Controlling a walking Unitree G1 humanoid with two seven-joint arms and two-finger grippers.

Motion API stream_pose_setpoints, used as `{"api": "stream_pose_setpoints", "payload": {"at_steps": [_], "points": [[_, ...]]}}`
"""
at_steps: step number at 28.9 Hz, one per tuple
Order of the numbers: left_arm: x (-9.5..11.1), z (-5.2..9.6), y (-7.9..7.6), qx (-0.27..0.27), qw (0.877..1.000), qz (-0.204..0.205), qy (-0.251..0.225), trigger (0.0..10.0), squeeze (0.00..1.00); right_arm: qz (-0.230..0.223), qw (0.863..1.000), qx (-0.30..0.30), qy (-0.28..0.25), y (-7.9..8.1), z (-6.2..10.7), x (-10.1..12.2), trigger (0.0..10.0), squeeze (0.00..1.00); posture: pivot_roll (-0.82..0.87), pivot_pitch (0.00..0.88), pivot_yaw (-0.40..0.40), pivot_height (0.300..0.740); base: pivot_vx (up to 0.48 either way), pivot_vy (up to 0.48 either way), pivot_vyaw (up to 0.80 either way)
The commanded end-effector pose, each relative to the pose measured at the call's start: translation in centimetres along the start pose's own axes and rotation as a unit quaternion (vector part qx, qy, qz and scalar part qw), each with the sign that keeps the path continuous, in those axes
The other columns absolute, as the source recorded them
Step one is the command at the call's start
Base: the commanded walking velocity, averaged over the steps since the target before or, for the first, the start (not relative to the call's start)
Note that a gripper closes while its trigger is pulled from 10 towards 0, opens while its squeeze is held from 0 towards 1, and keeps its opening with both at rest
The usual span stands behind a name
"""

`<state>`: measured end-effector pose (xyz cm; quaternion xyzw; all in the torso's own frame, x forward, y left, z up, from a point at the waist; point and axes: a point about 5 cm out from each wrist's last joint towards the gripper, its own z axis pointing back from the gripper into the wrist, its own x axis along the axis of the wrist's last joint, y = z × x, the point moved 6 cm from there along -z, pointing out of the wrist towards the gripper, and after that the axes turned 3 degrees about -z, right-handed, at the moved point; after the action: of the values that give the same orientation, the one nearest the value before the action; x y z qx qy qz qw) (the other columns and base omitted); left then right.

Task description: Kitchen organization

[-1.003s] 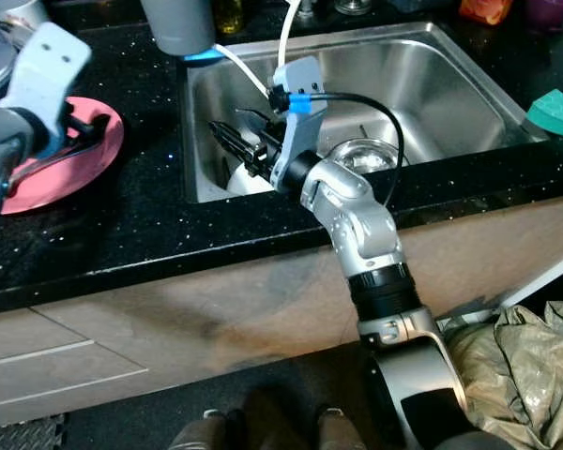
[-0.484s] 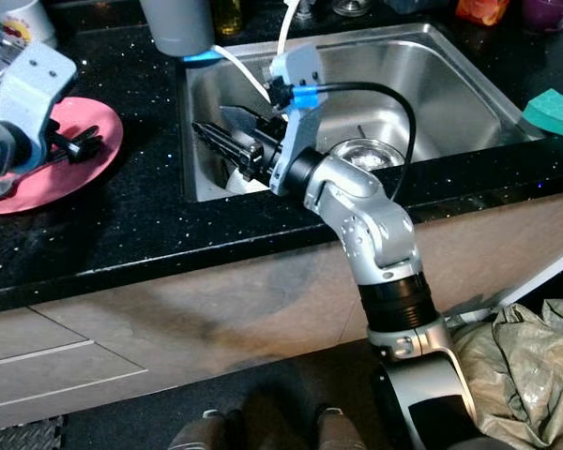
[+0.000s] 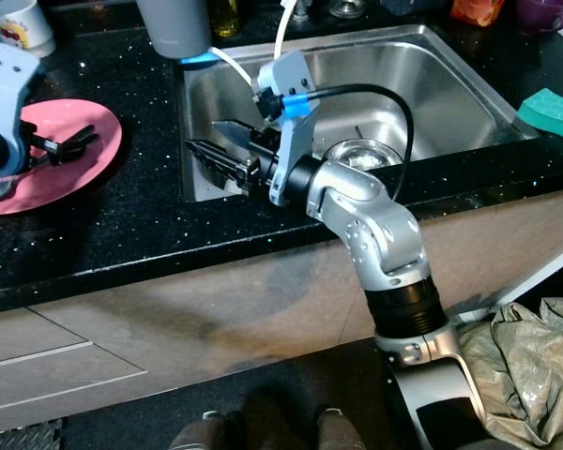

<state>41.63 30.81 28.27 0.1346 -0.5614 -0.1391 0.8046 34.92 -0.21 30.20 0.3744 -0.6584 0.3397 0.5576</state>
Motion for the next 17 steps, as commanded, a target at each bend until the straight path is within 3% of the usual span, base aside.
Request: {"api": "stream_pose_setpoints", "payload": {"at_steps": [1,7,9,12,14,17], "points": [[-3.0,-0.2,0.6,-0.001,0.998,0.019,0.057,10.0,0.00,0.008,1.000,0.023,0.010,1.0,-0.1,-0.2,10.0,0.00,0.03,0.186,0.016,0.740,0.000,0.000,0.00],[-5.3,-0.2,0.1,-0.026,0.993,0.032,0.111,10.0,0.00,0.030,0.999,0.034,0.024,1.2,0.0,-0.3,10.0,0.00,0.03,0.193,0.015,0.740,0.000,0.000,0.00],[-6.3,-0.2,-0.3,-0.039,0.989,0.054,0.131,10.0,0.00,0.046,0.998,0.039,0.033,1.4,0.0,-0.3,10.0,0.00,0.03,0.195,0.016,0.740,0.000,0.000,0.00],[-6.5,-0.2,-0.4,-0.042,0.988,0.066,0.134,10.0,0.00,0.054,0.997,0.041,0.036,1.4,0.0,-0.2,10.0,0.00,0.02,0.197,0.015,0.740,0.000,0.000,0.00],[-6.3,-0.3,-0.9,-0.059,0.985,0.104,0.126,10.0,0.00,0.066,0.996,0.044,0.043,1.4,0.1,-0.3,10.0,0.00,0.02,0.197,0.014,0.740,0.000,0.000,0.00],[-6.5,-0.4,-1.6,-0.078,0.982,0.111,0.135,10.0,0.00,0.078,0.994,0.048,0.052,1.5,0.1,-0.4,10.0,0.00,0.02,0.199,0.013,0.740,0.000,0.000,0.00]]}}
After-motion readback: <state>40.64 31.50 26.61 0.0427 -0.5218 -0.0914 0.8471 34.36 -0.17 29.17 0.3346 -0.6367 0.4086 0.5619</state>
